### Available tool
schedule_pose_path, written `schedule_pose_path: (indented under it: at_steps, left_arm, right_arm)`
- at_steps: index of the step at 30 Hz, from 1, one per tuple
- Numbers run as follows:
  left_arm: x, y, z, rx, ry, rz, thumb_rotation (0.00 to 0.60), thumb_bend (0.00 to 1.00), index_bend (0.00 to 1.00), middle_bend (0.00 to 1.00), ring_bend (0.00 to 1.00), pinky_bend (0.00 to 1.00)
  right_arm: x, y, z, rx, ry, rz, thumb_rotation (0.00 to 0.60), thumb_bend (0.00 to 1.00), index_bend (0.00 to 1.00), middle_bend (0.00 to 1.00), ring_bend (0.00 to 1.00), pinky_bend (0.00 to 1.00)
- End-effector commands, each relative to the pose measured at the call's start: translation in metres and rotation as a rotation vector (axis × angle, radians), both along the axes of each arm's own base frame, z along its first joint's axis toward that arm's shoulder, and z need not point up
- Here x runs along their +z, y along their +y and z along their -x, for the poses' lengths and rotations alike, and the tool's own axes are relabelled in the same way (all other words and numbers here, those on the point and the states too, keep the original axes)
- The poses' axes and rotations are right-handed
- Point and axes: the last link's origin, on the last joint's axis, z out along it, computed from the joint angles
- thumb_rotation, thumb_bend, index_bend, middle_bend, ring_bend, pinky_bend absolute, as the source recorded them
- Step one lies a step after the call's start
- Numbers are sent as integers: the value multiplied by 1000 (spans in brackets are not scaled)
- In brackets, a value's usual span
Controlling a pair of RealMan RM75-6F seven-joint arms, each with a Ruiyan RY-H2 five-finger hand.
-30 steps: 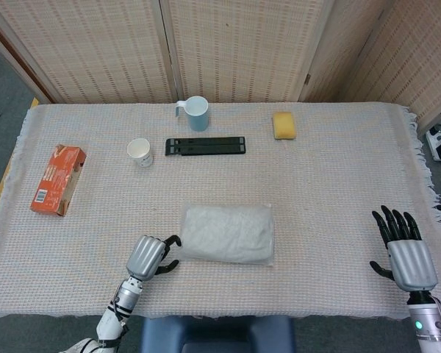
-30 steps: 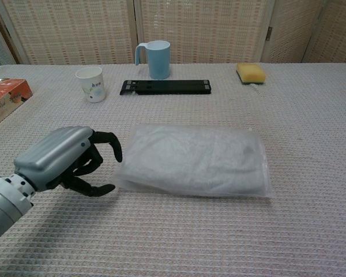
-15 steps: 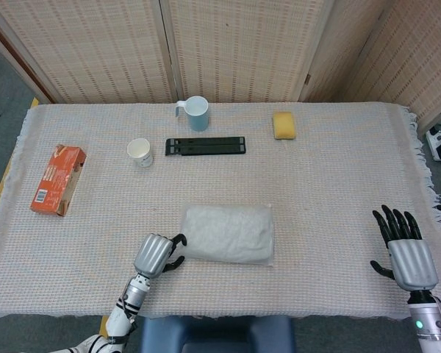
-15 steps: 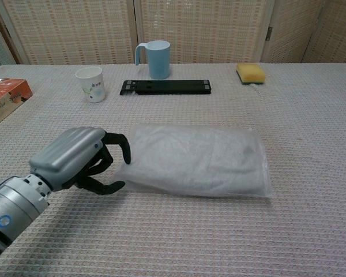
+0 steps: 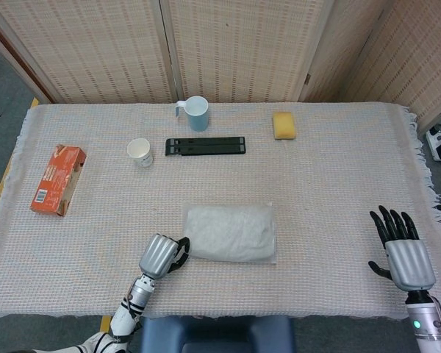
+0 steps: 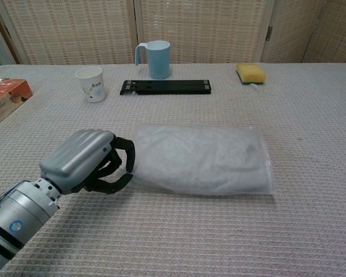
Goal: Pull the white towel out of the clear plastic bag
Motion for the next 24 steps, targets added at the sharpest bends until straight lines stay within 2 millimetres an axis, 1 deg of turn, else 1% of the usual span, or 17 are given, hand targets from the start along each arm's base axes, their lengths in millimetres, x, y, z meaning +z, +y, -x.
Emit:
schedule_pose_path:
  at_steps: [1,5,6,9,11,14,18,24]
  left_arm:
    - [0,-1,2,-7,0,1,600,590,780,1000,1000,1000]
    - [3,-2,5,-18,7,-1,600,584,793,1000,1000,1000]
    - [3,-2,6,-19,11,0,600,580,794,1000,1000,1000]
    - [4,-2,7,-18,12,1,600,577,796,1000,1000,1000]
    - [4,-2,5,-21,8,0,600,576,797,1000,1000,1000]
    - [5,-3,4,-25,5,0,600,576,798,1000,1000,1000]
    - [6,-4,3,-23,4,1,600,574,798,1000,1000,1000]
    - [8,-4,4,-15,-1,1,600,574,799,1000,1000,1000]
  right_arm:
    - [-9,-4,-1,25,-10,-20,600,35,0,0,0,0]
    - [-37,-20,-6,98,-53,-95,600,74,3,0,0,0]
    - [-46,-27,-9,124,-75,-115,600,100,26,0,0,0]
    - [-66,-44,-17,175,-123,-149,600,170,147,0,0,0]
    - [-79,-54,-24,193,-156,-177,600,204,210,0,0,0]
    - [-96,-64,-32,214,-184,-210,600,242,278,0,0,0]
    - [-116,-73,-37,225,-236,-228,600,270,359,0,0,0]
    - [-142,-81,-35,208,-331,-235,600,288,419,2,0,0]
